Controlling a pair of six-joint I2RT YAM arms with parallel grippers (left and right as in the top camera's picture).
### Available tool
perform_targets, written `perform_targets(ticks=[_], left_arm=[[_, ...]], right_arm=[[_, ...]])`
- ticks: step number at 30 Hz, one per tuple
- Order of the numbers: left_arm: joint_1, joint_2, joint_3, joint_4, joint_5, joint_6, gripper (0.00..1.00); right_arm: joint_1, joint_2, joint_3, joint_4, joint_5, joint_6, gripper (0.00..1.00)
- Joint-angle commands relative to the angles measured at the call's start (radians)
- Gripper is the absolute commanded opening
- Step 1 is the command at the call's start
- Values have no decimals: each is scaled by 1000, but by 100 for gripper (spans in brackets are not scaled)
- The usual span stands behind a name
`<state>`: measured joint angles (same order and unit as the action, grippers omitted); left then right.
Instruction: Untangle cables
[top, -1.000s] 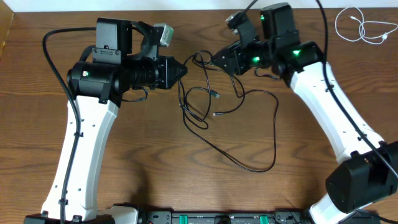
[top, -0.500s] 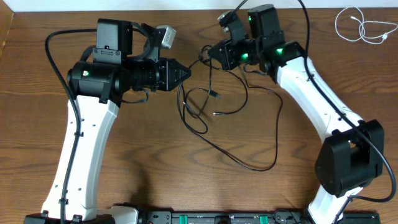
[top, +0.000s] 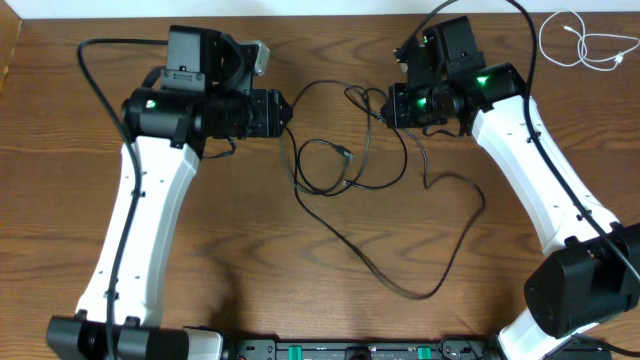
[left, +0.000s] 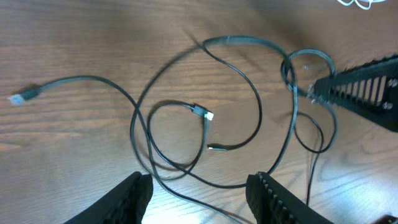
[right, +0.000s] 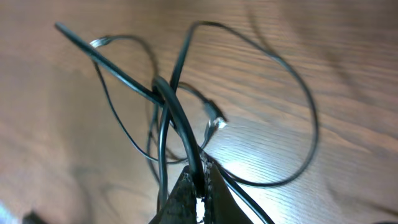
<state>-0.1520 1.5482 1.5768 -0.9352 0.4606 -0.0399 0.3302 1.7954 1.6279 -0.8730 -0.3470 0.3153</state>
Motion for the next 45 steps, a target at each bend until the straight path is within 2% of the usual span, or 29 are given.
perform_targets(ticks=[1,3,8,12,17,19,24,29,36,40,42,45], left_arm=[[-21,14,-10,6,154,121,54],[-53,13,-10,6,220,183,54],[-176,26,-14,62,216,187,53],[-239,58,-23,159,114,100,53],[-270,139,-23,242,62,15,53],[-266,151,-23,246,61,11,53],[-271,153,-23,265,62,11,54],[-296,169,-24,344,85,-24,59],[-304,272,-25,466,238,-17,59],[-304,324,-25,522,259,-13,59],[-305,350,-25,556,333,-13,59],[-308,375,-25,562,362,-14,56]], right_arm=[[-2,-22,1,8,120,200,1],[-2,-22,1,35,142,250,1],[-2,-22,1,58,62,256,1],[-5,-22,1,58,-14,244,1],[-94,-22,1,77,-269,99,1],[-164,-22,1,67,-389,31,1],[-285,-21,1,49,-578,-39,1],[-304,-21,1,43,-615,-43,1],[-304,-21,1,43,-626,-45,1],[-304,-21,1,43,-632,-51,1],[-304,-21,1,43,-632,-51,1],[-304,-21,1,43,-631,-51,1]])
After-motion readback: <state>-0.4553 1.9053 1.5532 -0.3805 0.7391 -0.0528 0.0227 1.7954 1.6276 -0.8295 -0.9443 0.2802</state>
